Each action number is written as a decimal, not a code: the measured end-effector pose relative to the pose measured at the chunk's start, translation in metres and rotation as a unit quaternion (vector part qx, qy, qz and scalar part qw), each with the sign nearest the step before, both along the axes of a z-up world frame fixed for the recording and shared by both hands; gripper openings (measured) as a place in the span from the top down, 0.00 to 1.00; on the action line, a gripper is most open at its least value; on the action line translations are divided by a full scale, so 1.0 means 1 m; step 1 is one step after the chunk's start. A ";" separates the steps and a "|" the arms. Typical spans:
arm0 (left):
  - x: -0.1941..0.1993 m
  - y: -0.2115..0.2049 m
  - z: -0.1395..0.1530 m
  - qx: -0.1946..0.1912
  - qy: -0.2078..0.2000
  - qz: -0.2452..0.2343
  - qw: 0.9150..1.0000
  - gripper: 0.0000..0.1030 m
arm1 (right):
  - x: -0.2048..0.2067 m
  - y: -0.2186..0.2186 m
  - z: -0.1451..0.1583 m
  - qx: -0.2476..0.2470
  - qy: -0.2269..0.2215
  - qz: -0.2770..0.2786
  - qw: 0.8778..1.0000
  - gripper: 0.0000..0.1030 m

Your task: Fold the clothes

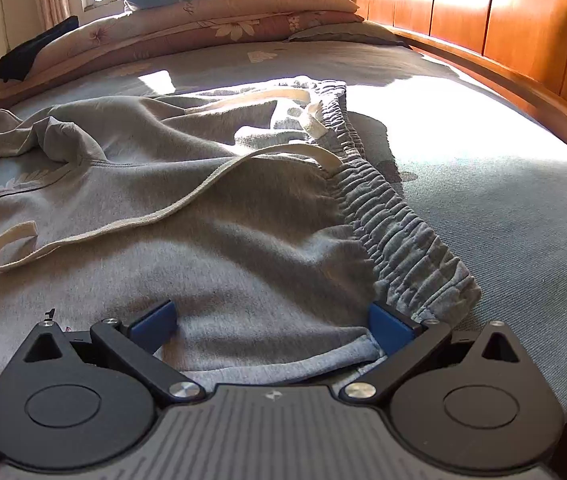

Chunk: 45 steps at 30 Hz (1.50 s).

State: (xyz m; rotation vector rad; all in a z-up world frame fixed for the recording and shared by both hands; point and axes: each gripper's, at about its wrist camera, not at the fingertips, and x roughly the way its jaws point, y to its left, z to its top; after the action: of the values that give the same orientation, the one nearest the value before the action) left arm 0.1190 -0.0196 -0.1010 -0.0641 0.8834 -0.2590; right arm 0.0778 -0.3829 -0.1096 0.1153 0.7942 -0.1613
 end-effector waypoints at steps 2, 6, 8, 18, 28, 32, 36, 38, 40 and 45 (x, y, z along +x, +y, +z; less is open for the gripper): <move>0.005 0.008 0.008 0.004 -0.013 0.017 1.000 0.01 | 0.004 0.005 0.007 -0.008 0.010 -0.012 1.000 0.00; 0.031 0.020 0.028 0.000 -0.044 0.047 0.998 0.01 | 0.013 0.022 0.037 0.021 -0.026 0.030 0.999 0.00; 0.051 0.026 0.039 -0.013 -0.050 0.062 0.997 0.01 | 0.024 0.039 0.057 0.035 -0.044 0.071 0.996 0.00; 0.154 0.058 0.053 -0.001 -0.054 0.114 0.992 0.01 | 0.145 0.178 0.079 -0.044 -0.020 0.273 0.961 0.00; 0.186 0.084 -0.004 0.028 -0.023 0.139 0.990 0.01 | 0.205 0.247 0.009 -0.137 0.040 0.303 0.942 0.00; 0.181 0.087 -0.005 0.029 -0.050 0.136 0.989 0.01 | 0.219 0.244 0.009 -0.134 0.032 0.266 0.954 0.00; 0.173 0.093 -0.002 0.021 -0.065 0.136 0.988 0.01 | 0.202 0.230 0.032 -0.108 -0.001 0.247 0.963 0.00; 0.171 0.097 -0.001 0.015 -0.071 0.140 0.988 0.01 | 0.182 0.217 0.046 -0.075 -0.028 0.249 0.965 0.00; 0.172 0.101 0.000 0.006 -0.069 0.149 0.986 0.01 | 0.163 0.204 0.048 -0.051 -0.030 0.251 0.966 0.00; 0.166 0.101 0.008 -0.007 -0.086 0.159 0.984 0.01 | 0.145 0.193 0.026 -0.044 -0.002 0.243 0.969 0.00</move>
State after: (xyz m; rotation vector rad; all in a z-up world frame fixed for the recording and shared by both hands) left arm 0.2853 0.0816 -0.0929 -0.1913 0.6865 0.0277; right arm 0.2228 -0.1898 -0.0835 -0.1631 0.7882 0.2680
